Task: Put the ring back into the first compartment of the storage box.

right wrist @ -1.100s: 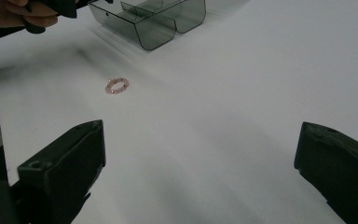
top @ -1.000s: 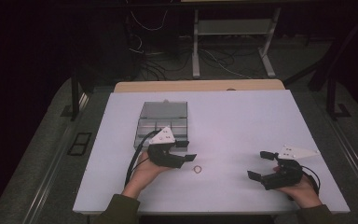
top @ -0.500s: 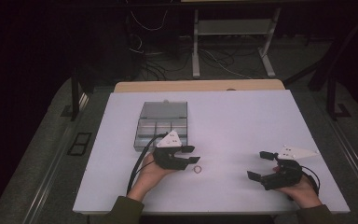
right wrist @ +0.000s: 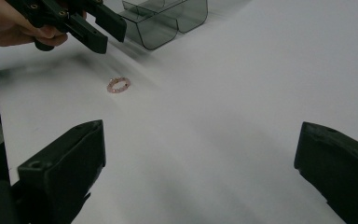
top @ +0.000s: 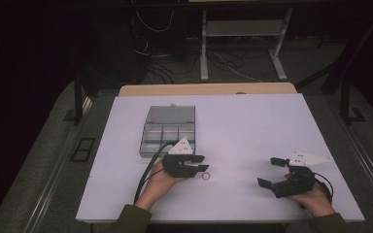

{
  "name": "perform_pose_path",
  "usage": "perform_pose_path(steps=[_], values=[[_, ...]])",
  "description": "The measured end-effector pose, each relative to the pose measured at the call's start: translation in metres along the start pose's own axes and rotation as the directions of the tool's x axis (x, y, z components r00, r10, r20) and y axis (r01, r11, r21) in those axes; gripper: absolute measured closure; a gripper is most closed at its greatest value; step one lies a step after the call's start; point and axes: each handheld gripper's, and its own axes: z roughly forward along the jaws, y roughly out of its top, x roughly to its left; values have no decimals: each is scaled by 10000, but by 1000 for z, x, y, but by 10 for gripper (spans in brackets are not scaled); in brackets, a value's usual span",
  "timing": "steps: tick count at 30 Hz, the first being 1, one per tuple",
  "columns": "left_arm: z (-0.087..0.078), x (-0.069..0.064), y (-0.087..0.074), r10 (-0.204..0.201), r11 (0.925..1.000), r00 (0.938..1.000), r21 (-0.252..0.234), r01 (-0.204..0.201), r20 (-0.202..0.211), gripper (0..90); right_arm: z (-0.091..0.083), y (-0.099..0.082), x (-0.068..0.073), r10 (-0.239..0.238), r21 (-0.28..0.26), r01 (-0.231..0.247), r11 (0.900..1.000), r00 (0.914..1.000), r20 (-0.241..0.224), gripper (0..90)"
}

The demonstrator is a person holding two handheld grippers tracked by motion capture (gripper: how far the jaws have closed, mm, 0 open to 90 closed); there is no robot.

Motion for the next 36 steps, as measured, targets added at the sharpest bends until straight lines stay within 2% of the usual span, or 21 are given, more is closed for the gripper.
perform_pose_path(steps=[12, 16, 21, 36], values=[[7, 0, -3, -186, 9980, 9998, 596, 189, -56, 674, 1, 0, 0, -30, -21, 30, 10000, 10000, -1, 17], [10, 0, -4, -139, 9962, 9998, 855, 149, -127, 699, 1, 0, 0, 1, -28, -1, 10000, 10000, -4, 17], [13, 0, -5, -242, 9948, 9997, 989, 248, -69, 729, 1, 0, 0, 3, -18, -3, 10000, 10000, 8, 17], [21, -2, -8, -325, 9856, 9995, 1662, 318, 15, 761, 1, -1, 0, 7, 13, -7, 10000, 10000, 25, 17]])
